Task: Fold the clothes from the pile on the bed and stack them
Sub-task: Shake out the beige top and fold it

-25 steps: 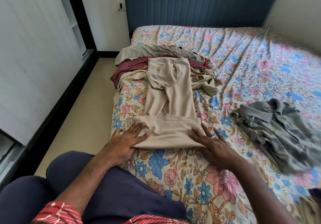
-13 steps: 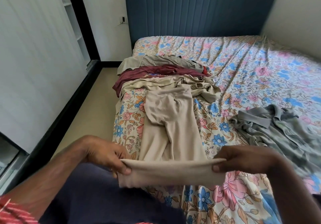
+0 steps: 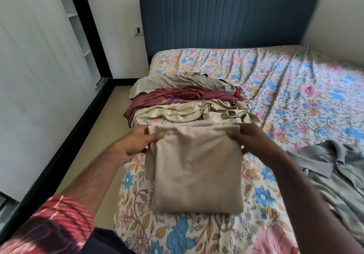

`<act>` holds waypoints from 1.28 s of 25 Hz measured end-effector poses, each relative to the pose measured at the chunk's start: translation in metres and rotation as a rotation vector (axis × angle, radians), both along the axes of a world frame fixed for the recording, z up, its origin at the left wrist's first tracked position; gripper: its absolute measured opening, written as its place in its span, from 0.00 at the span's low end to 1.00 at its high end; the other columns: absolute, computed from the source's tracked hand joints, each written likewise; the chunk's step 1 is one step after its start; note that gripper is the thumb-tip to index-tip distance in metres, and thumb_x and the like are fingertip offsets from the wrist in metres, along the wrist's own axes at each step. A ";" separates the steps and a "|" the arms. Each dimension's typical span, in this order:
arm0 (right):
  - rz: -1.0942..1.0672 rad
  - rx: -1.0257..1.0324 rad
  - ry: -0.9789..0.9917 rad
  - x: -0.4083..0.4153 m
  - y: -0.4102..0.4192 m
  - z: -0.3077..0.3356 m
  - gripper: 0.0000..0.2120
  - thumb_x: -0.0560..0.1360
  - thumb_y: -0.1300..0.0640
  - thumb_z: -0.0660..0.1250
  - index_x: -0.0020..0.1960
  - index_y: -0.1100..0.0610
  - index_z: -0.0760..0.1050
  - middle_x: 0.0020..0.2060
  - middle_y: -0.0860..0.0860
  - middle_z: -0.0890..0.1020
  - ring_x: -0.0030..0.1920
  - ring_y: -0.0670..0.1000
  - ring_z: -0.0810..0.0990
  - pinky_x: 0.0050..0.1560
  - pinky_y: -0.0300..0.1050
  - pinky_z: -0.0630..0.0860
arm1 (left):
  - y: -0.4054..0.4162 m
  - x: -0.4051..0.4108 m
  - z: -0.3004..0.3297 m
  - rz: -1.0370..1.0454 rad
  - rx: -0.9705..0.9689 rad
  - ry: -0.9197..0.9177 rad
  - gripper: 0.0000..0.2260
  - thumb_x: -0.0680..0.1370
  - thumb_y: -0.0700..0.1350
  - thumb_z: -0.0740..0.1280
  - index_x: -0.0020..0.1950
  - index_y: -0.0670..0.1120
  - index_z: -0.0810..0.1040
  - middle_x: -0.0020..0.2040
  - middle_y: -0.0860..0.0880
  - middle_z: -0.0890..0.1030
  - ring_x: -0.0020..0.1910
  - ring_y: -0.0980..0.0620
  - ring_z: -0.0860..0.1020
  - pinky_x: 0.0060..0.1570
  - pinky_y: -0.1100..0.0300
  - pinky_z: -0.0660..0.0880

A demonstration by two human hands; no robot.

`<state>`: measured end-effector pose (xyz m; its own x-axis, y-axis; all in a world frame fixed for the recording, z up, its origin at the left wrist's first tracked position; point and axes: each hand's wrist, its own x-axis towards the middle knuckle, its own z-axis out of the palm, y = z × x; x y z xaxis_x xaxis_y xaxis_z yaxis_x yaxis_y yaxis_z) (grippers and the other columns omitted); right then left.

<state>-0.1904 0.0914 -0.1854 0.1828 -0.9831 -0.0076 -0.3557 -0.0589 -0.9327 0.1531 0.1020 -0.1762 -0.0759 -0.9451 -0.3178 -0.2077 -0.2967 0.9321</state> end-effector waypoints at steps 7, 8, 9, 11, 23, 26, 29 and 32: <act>-0.416 -0.030 0.248 0.024 -0.128 -0.093 0.10 0.79 0.50 0.72 0.48 0.57 0.81 0.40 0.51 0.84 0.45 0.55 0.82 0.38 0.41 0.71 | -0.122 -0.035 -0.075 0.311 -0.270 -0.551 0.22 0.75 0.41 0.76 0.31 0.48 0.65 0.29 0.52 0.66 0.32 0.51 0.64 0.30 0.59 0.60; -0.458 -0.031 0.221 0.027 -0.125 -0.107 0.11 0.79 0.49 0.71 0.46 0.57 0.79 0.38 0.49 0.82 0.43 0.54 0.81 0.36 0.40 0.70 | -0.124 -0.035 -0.088 0.345 -0.266 -0.550 0.20 0.76 0.41 0.76 0.32 0.47 0.67 0.30 0.51 0.68 0.32 0.51 0.65 0.30 0.60 0.61; -0.507 -0.069 0.209 0.029 -0.120 -0.115 0.11 0.79 0.48 0.71 0.46 0.56 0.79 0.38 0.48 0.81 0.41 0.52 0.80 0.36 0.40 0.70 | -0.125 -0.034 -0.097 0.400 -0.271 -0.526 0.16 0.76 0.43 0.75 0.35 0.45 0.71 0.31 0.51 0.71 0.31 0.53 0.67 0.31 0.62 0.62; -0.623 -0.171 0.249 0.032 -0.122 -0.128 0.15 0.78 0.44 0.71 0.48 0.57 0.79 0.41 0.50 0.81 0.42 0.51 0.79 0.43 0.45 0.75 | -0.133 -0.032 -0.107 0.464 -0.254 -0.516 0.11 0.78 0.47 0.73 0.42 0.42 0.77 0.36 0.50 0.77 0.34 0.56 0.72 0.35 0.61 0.71; -0.422 -0.120 0.096 0.024 -0.101 -0.122 0.13 0.72 0.44 0.77 0.48 0.53 0.83 0.46 0.51 0.82 0.49 0.54 0.81 0.47 0.49 0.77 | -0.147 -0.018 -0.069 0.088 0.078 -0.170 0.17 0.71 0.35 0.78 0.57 0.44 0.79 0.56 0.45 0.82 0.56 0.46 0.80 0.60 0.51 0.78; -0.424 -0.061 -0.364 0.021 -0.088 -0.081 0.11 0.73 0.51 0.79 0.48 0.56 0.82 0.41 0.50 0.85 0.43 0.54 0.83 0.44 0.51 0.80 | -0.140 -0.024 -0.035 0.057 -0.077 -0.151 0.22 0.71 0.30 0.77 0.63 0.41 0.80 0.59 0.46 0.82 0.58 0.49 0.80 0.55 0.59 0.77; -0.389 -0.268 -0.490 0.014 -0.078 -0.005 0.09 0.73 0.58 0.78 0.47 0.61 0.80 0.38 0.52 0.82 0.38 0.50 0.78 0.39 0.45 0.76 | -0.131 -0.035 0.020 0.082 -0.352 -0.082 0.15 0.70 0.30 0.77 0.53 0.45 0.84 0.50 0.49 0.85 0.49 0.52 0.81 0.52 0.57 0.80; -0.264 -0.499 -0.510 0.018 -0.050 0.063 0.09 0.69 0.60 0.79 0.43 0.50 0.81 0.36 0.46 0.82 0.37 0.47 0.79 0.37 0.41 0.77 | -0.117 -0.038 0.068 0.091 -0.558 0.112 0.13 0.72 0.27 0.73 0.46 0.45 0.84 0.44 0.46 0.84 0.44 0.48 0.80 0.45 0.50 0.82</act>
<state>-0.1729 0.0416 -0.1223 -0.1972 -0.8594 0.4718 0.0513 -0.4896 -0.8704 0.1154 -0.0153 -0.1081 0.0096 -0.9716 0.2365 -0.0950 0.2346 0.9675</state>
